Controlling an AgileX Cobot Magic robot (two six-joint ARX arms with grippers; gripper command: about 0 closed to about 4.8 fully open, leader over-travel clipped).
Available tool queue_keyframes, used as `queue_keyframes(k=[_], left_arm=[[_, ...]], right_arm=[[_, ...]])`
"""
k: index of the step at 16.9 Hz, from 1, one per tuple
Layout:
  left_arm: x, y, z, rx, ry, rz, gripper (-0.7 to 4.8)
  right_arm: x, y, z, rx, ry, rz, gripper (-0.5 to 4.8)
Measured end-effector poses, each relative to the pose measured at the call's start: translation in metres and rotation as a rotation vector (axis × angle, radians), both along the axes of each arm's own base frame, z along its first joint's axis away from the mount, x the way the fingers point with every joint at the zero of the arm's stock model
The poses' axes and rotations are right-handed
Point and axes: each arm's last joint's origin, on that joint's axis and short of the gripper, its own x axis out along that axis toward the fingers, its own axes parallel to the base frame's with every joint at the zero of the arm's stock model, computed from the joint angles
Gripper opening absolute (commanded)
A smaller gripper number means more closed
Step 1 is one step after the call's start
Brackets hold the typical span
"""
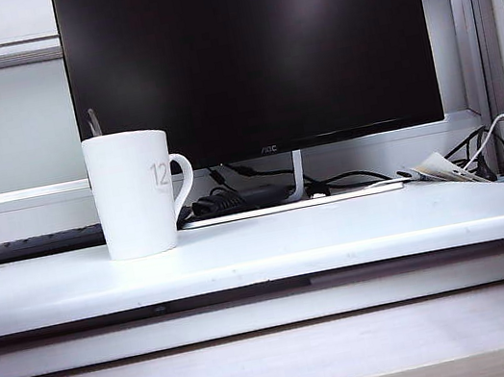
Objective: Pick up a spoon and stir the liquid in the cup.
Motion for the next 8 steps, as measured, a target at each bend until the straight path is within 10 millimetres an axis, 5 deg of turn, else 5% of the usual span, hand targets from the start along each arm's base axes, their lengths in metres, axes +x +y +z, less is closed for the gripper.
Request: queue_keyframes(k=[8], left_arm=[[0.0000,0.0000,0.0000,0.005,-0.001,0.000,-0.05]], right_arm=[[-0.0005,0.0001,0.0037,0.006,-0.040,0.003,0.13]])
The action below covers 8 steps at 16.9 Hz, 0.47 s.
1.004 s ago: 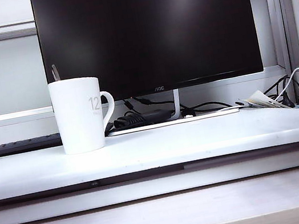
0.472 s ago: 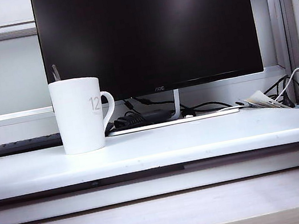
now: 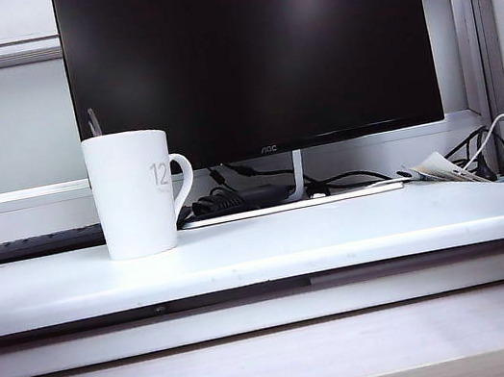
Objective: Pick up a spoon and stir the liquid in the cup.
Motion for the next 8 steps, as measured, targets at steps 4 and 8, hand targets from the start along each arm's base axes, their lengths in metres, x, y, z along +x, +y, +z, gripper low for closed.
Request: queue_keyframes(k=[4,8], left_arm=[[0.001,0.003,0.000,-0.001,-0.002,0.028,-0.05],[0.002,0.018,0.000,-0.003,0.000,0.173,-0.05]], right_arm=[[-0.003,-0.001,0.002,0.004,-0.026,0.000,0.13],[-0.010,-0.006,0.012,0.017,-0.149,-0.042,0.13]])
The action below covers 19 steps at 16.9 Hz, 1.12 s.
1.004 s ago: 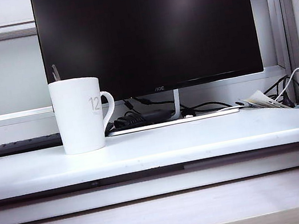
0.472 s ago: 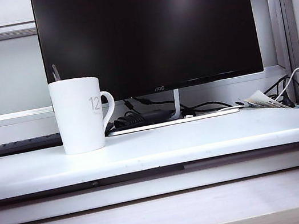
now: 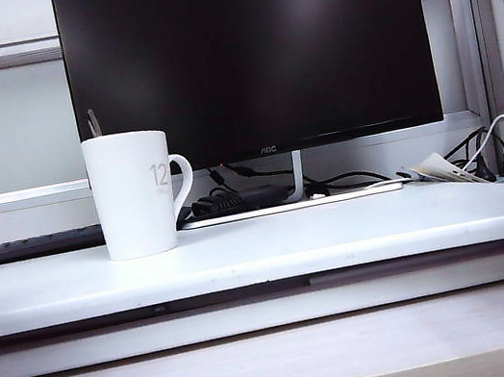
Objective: Pick up a spoon and stir the liquid in the cup.
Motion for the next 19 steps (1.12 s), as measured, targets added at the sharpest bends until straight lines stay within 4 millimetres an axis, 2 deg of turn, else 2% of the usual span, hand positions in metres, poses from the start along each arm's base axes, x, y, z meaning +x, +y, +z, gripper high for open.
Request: queue_keyframes(k=[4,10,15,19], left_arm=[[0.000,0.010,0.000,0.000,-0.001,0.109,-0.05],[0.000,0.009,0.000,0.000,-0.001,0.095,-0.05],[0.000,0.009,0.000,0.000,-0.001,0.095,-0.05],[0.000,0.009,0.000,0.000,-0.001,0.095,-0.05]], right_arm=[[0.000,-0.003,0.003,0.003,-0.036,-0.029,0.13],[0.000,-0.003,0.003,0.002,-0.034,-0.034,0.13],[0.000,-0.003,-0.008,-0.006,0.084,-0.040,0.13],[0.001,-0.007,0.001,0.001,-0.007,-0.170,0.13]])
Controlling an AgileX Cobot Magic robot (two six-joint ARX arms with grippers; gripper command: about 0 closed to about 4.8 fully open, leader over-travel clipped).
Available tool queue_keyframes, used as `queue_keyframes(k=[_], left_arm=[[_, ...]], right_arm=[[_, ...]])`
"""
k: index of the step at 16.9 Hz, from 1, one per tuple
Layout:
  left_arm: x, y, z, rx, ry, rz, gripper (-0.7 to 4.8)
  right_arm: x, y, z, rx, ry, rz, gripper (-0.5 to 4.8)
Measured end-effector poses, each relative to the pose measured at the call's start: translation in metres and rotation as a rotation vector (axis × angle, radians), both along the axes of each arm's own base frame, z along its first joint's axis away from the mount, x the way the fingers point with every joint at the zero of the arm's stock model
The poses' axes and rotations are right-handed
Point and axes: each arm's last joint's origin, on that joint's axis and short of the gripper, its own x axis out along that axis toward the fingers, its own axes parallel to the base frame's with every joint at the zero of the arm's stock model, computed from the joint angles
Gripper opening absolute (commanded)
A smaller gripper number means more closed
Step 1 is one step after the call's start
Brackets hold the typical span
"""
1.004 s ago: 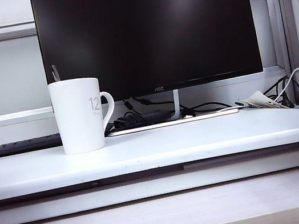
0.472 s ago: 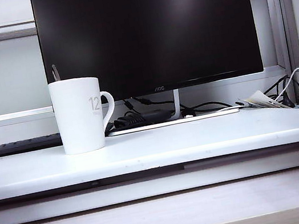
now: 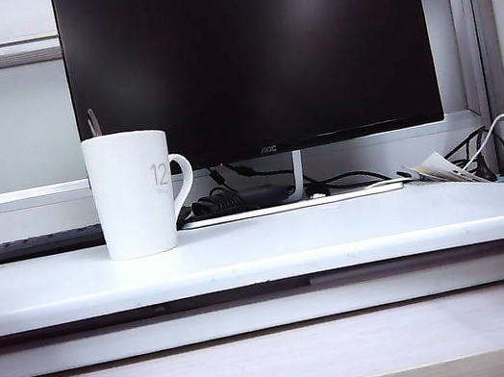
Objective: Pick up a spoon and stir the liquid in the cup.
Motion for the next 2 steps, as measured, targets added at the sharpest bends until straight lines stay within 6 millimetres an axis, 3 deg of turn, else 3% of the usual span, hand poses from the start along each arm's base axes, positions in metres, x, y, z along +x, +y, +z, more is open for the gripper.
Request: queue_keyframes(k=[2], left_arm=[[0.0000,0.0000,0.0000,0.000,0.000,0.000,-0.05]], right_arm=[[0.0001,-0.0020,0.0013,0.002,-0.014,-0.069,0.13]])
